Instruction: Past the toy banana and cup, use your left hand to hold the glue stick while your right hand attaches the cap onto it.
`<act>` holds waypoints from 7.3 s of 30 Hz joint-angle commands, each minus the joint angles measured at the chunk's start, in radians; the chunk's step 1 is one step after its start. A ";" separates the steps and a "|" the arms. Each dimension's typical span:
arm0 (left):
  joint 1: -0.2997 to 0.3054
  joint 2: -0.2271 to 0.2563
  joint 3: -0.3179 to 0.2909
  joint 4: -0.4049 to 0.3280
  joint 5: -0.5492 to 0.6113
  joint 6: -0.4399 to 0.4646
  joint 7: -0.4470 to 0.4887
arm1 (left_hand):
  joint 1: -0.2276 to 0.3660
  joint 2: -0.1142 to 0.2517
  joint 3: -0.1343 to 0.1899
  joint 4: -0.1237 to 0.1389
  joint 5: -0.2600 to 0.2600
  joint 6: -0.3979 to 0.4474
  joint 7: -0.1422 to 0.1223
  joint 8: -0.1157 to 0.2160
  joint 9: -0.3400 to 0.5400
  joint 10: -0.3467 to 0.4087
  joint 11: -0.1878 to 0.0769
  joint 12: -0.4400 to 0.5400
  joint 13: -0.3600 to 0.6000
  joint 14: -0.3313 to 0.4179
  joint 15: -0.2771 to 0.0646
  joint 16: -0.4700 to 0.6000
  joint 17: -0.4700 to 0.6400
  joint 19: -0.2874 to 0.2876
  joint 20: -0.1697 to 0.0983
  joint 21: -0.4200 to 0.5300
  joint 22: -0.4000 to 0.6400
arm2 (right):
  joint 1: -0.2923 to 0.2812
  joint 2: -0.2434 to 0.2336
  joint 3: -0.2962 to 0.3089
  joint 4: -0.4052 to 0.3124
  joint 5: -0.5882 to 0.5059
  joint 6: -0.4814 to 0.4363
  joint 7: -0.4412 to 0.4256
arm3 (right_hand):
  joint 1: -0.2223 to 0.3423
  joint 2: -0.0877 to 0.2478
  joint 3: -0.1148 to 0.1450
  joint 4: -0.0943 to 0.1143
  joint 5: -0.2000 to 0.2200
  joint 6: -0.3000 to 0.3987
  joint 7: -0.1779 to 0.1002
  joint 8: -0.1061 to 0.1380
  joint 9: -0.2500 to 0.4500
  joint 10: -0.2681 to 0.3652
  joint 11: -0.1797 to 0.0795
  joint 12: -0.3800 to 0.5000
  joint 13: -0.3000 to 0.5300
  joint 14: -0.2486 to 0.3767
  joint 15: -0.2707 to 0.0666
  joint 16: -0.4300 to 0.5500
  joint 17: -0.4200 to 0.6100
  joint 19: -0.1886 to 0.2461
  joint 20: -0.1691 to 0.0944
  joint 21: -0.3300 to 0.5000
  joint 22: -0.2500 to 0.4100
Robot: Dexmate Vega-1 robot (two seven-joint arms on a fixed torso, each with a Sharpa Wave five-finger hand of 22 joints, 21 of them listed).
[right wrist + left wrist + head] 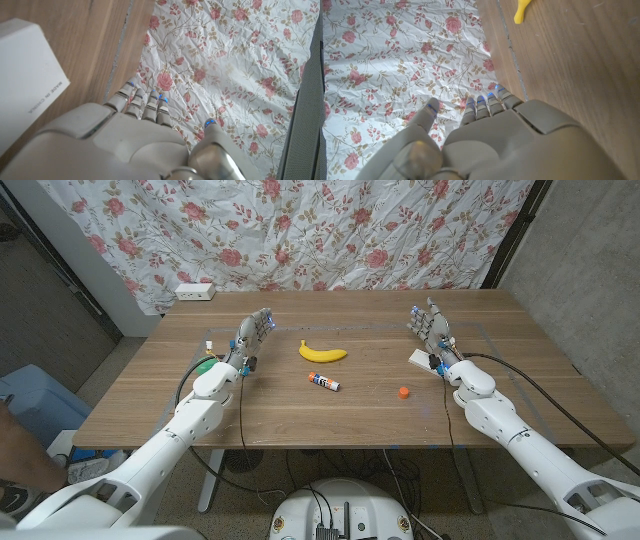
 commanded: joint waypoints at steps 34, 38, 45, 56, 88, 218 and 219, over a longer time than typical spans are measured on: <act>0.064 0.178 0.014 -0.282 0.177 0.107 0.093 | 0.053 0.038 0.014 -0.119 -0.008 0.099 -0.050 0.018 0.004 0.078 -0.059 0.017 0.003 0.060 -0.042 0.012 0.003 0.017 -0.014 0.006 0.001 | -0.087 -0.012 0.017 -0.065 -0.039 0.074 -0.062 | -0.002 0.011 0.016 0.000 0.016 0.015 0.002 0.013 0.002 0.013 0.002 0.010 -0.016 0.016 -0.014 0.005 -0.021 0.005 -0.011 -0.009 0.002; 0.071 0.195 0.020 -0.310 0.216 0.108 0.106 | 0.068 0.044 0.015 -0.147 -0.008 0.130 -0.053 0.021 0.005 0.115 -0.065 0.024 0.003 0.091 -0.053 0.017 0.004 0.037 -0.019 0.011 0.002 | -0.090 -0.009 0.024 -0.056 -0.029 0.090 -0.049 | -0.004 0.013 0.017 0.002 0.018 0.019 0.006 0.014 0.002 0.014 0.003 0.010 -0.019 0.023 -0.019 0.008 -0.024 0.006 -0.019 -0.010 0.002; 0.076 0.266 0.021 -0.385 0.272 0.154 0.091 | 0.085 0.050 0.020 -0.172 -0.010 0.159 -0.061 0.022 0.005 0.140 -0.080 0.026 0.003 0.108 -0.061 0.015 0.004 0.049 -0.024 0.012 0.002 | -0.097 -0.024 0.030 -0.067 -0.025 0.088 -0.039 | -0.007 0.014 0.018 0.004 0.018 0.021 0.009 0.015 0.002 0.015 0.002 0.010 -0.021 0.022 -0.020 0.008 -0.027 0.006 -0.025 -0.012 0.002; 0.107 0.364 0.003 -0.498 0.352 0.229 0.097 | 0.121 0.023 0.017 -0.224 -0.013 0.217 -0.096 0.026 0.005 0.193 -0.125 0.028 0.003 0.130 -0.096 0.011 0.003 0.066 -0.046 0.008 0.000 | -0.097 -0.022 0.027 -0.055 -0.039 0.096 -0.046 | -0.012 0.018 0.020 0.007 0.020 0.022 0.012 0.015 0.002 0.015 0.006 0.011 -0.025 0.021 -0.025 0.007 -0.033 0.005 -0.027 -0.015 0.002; 0.023 0.557 0.068 -0.709 0.671 0.394 -0.077 | 0.353 -0.150 0.001 -0.244 -0.003 0.354 -0.198 0.045 0.005 0.315 -0.227 0.016 0.002 0.130 -0.140 0.004 0.005 0.022 -0.097 -0.007 -0.001 | -0.173 -0.062 0.059 -0.116 -0.042 0.095 -0.084 | -0.009 0.023 0.032 0.005 0.025 0.031 0.012 0.016 0.001 0.018 0.001 0.011 -0.034 0.021 -0.022 0.005 -0.053 0.005 -0.034 -0.020 0.002; -0.064 0.267 0.395 -0.726 1.712 0.535 -0.424 | 0.636 -0.233 -0.147 -0.227 -0.005 0.415 -0.262 0.038 0.009 0.501 -0.248 -0.001 0.001 0.207 -0.183 0.018 0.005 -0.003 -0.069 0.008 0.000 | -0.185 -0.072 0.096 -0.096 0.019 0.068 -0.068 | -0.003 0.034 0.066 -0.024 0.008 -0.002 0.004 0.011 0.002 -0.016 0.010 0.008 -0.041 0.006 -0.019 0.016 -0.107 -0.021 -0.029 -0.022 0.002; -0.065 0.265 0.396 -0.724 1.712 0.535 -0.423 | 0.638 -0.232 -0.147 -0.227 -0.005 0.415 -0.262 0.037 0.009 0.502 -0.249 -0.001 0.001 0.208 -0.182 0.018 0.005 -0.002 -0.068 0.008 0.000 | -0.184 -0.073 0.096 -0.096 0.019 0.066 -0.067 | -0.004 0.034 0.066 -0.023 0.008 -0.001 0.004 0.012 0.002 -0.016 0.010 0.008 -0.041 0.006 -0.019 0.016 -0.107 -0.021 -0.028 -0.022 0.002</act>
